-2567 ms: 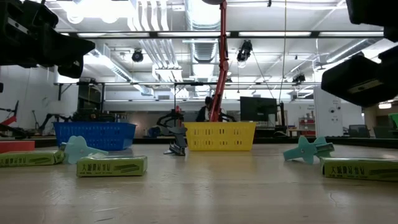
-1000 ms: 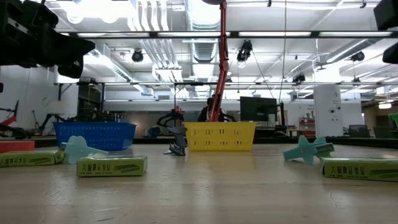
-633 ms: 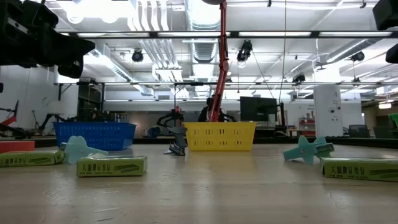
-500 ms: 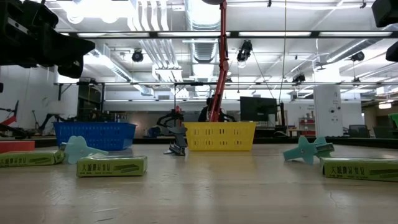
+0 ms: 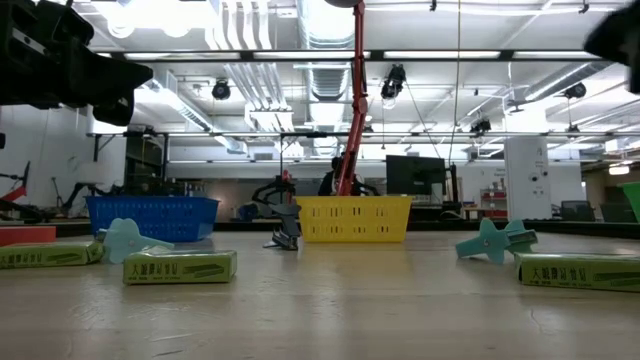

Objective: Pick and place Stapler, Stapler remover, tape
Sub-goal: Put the right green stapler box into the yellow bin, then put the dark green staple remover into the blue bin

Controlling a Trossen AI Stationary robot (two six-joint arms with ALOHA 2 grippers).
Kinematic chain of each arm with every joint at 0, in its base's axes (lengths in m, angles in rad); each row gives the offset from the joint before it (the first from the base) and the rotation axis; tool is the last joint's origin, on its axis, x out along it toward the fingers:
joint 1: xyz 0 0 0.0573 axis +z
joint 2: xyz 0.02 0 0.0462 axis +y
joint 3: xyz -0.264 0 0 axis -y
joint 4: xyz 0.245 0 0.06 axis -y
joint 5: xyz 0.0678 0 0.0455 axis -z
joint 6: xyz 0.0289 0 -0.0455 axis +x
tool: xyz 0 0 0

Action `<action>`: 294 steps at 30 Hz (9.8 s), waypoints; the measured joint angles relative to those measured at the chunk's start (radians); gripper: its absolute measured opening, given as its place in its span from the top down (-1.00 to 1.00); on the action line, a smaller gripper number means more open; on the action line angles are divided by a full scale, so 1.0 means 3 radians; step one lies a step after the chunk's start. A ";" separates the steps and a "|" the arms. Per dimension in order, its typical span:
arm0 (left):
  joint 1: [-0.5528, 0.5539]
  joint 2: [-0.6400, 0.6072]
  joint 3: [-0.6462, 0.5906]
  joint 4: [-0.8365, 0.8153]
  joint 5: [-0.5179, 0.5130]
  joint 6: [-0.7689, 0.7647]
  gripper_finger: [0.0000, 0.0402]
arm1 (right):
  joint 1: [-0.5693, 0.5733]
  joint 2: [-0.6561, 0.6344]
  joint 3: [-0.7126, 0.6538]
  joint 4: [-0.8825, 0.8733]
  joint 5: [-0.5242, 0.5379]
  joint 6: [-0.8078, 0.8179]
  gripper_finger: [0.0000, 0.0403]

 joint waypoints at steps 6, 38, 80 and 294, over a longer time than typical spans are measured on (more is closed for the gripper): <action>0.0000 0.0000 0.0000 0.0000 0.0000 0.0001 0.90 | -0.0132 0.0056 -0.0016 0.0691 0.0000 -0.0557 0.40; 0.0000 0.0000 0.0000 -0.0001 0.0000 0.0001 0.90 | -0.0398 0.1782 0.0477 0.1596 -0.0333 -0.1134 -0.26; 0.0000 0.0000 0.0000 -0.0001 0.0000 0.0001 0.91 | -0.1029 0.1690 0.0883 0.1105 -0.0171 -0.2475 0.45; -0.0011 0.4988 0.2784 -0.0742 -0.0170 -0.2655 -0.04 | -0.2999 -0.2056 -0.1391 0.1896 -0.1037 -0.2646 0.91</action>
